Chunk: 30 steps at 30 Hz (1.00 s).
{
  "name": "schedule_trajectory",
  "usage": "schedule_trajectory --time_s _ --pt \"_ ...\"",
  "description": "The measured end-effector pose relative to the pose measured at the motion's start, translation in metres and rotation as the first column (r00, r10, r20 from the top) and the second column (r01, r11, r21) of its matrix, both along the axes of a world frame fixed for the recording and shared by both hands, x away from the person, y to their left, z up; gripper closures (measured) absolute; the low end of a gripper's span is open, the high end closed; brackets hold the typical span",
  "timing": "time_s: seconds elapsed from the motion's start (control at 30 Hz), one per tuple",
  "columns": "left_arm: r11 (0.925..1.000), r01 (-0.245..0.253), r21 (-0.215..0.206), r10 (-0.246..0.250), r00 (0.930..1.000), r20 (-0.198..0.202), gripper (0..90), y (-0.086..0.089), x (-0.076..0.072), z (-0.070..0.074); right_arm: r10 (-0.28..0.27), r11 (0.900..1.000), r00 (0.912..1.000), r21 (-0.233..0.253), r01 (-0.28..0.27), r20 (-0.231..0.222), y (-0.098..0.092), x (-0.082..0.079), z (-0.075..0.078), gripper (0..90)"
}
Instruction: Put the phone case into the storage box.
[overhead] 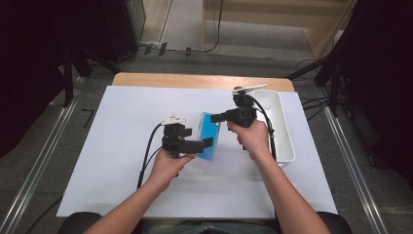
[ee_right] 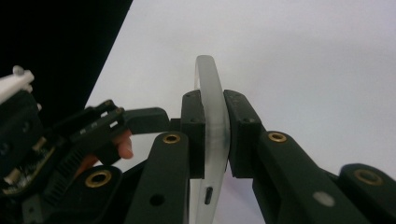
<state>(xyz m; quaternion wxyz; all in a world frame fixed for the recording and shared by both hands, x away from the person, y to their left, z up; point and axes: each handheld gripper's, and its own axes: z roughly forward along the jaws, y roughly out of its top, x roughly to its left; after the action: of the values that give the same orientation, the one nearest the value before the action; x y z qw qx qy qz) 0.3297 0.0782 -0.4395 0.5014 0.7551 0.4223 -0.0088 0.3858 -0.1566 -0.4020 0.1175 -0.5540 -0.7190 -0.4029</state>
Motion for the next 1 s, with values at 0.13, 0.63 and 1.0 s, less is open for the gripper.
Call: schedule_trajectory --time_s 0.13,0.63,1.0 --pt "0.9995 0.026 0.014 -0.026 0.9995 -0.016 1.7 0.005 0.004 0.005 0.03 1.0 0.9988 -0.011 -0.029 0.038 0.0 -0.004 0.003 77.6" --pt "0.9875 0.126 0.094 -0.125 0.992 -0.016 2.2 0.018 0.01 0.024 0.177 0.984 0.9642 -0.065 -0.167 0.197 -0.003 -0.018 0.005 77.6" --pt "0.9691 0.195 0.151 -0.189 0.9806 -0.052 13.6 0.025 0.012 0.033 0.256 0.967 0.9366 -0.075 -0.245 0.239 -0.005 -0.027 0.005 77.6"
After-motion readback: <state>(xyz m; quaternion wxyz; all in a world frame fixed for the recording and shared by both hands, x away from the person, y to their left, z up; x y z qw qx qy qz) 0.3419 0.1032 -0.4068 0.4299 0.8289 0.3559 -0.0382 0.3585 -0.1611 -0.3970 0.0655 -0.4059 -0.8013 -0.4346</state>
